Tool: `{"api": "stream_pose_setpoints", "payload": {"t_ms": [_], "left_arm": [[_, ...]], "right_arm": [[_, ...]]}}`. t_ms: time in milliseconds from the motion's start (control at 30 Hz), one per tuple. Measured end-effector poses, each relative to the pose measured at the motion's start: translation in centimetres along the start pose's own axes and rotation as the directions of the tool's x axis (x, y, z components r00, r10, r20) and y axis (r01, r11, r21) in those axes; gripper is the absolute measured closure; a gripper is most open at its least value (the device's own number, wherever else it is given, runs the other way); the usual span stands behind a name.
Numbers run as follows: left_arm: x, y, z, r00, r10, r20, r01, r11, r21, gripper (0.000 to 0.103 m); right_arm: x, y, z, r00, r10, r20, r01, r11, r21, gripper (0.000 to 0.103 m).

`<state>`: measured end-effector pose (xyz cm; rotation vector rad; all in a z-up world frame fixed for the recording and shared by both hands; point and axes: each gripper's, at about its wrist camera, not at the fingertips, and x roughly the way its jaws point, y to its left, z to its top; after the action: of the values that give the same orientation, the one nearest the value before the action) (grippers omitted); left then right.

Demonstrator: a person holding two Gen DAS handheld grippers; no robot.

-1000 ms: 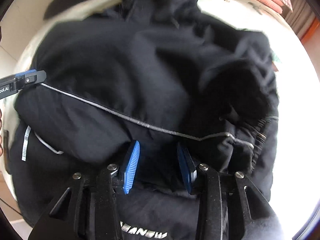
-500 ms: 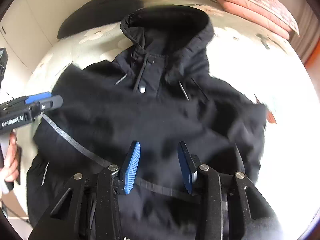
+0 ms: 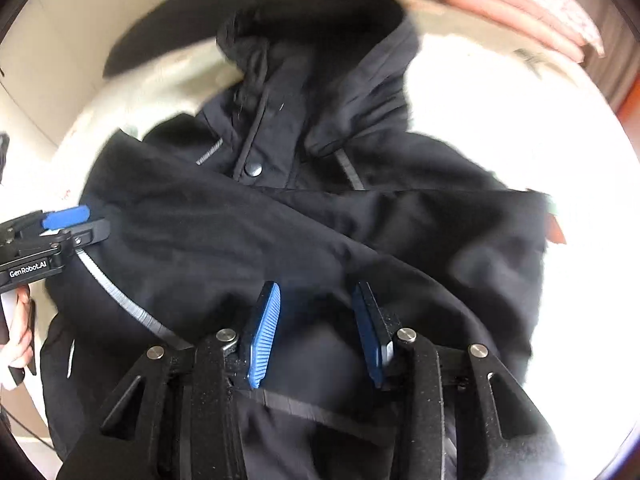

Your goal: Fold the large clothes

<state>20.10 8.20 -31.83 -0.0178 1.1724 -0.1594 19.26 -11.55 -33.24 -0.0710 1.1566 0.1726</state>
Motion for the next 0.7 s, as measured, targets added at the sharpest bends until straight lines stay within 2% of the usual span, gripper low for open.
{"api": "stream_pose_setpoints", "payload": {"t_ms": [100,200,300,367,433,500,567,700], "left_arm": [[-1.2,1.8,-2.2,1.0,-0.003,-0.013,0.002,1.0,-0.024,0.04],[-1.1,2.9,-3.8,0.999,-0.021,-0.025,0.02,0.999,-0.042,0.04],[0.4,3.2,-4.4,0.999,-0.022,-0.045,0.021,0.999,-0.03,0.037],[1.4,2.9,-4.2,0.998,0.005,-0.06,-0.005,1.0,0.016,0.034],[1.5,2.5,-4.0,0.998,0.019,-0.06,-0.016,0.999,0.045,0.031],[1.6,2.4,-4.2,0.998,0.02,-0.058,-0.016,0.998,0.069,0.03],[1.6,2.5,-4.5,0.999,0.005,-0.045,-0.001,0.997,0.083,0.029],[1.5,2.6,-4.8,1.0,-0.015,-0.025,0.017,0.995,0.102,0.028]], "right_arm": [[-2.6,-2.1,-2.8,0.998,-0.067,-0.017,0.068,0.996,0.061,0.062],[-3.7,-4.0,-5.2,0.997,-0.057,-0.056,0.065,0.989,0.135,0.062],[-2.9,-4.3,-5.7,0.996,-0.05,-0.075,0.062,0.983,0.174,0.062],[-2.4,-4.3,-5.8,0.997,-0.055,-0.063,0.066,0.98,0.188,0.066],[-1.2,-3.8,-5.4,0.992,-0.106,-0.063,0.116,0.978,0.175,0.066],[0.4,-3.4,-5.4,0.979,-0.173,-0.105,0.188,0.97,0.154,0.068],[2.2,-3.3,-6.2,0.971,-0.19,-0.144,0.213,0.964,0.159,0.069],[3.3,-3.1,-6.8,0.963,-0.227,-0.144,0.248,0.957,0.149,0.069]]}}
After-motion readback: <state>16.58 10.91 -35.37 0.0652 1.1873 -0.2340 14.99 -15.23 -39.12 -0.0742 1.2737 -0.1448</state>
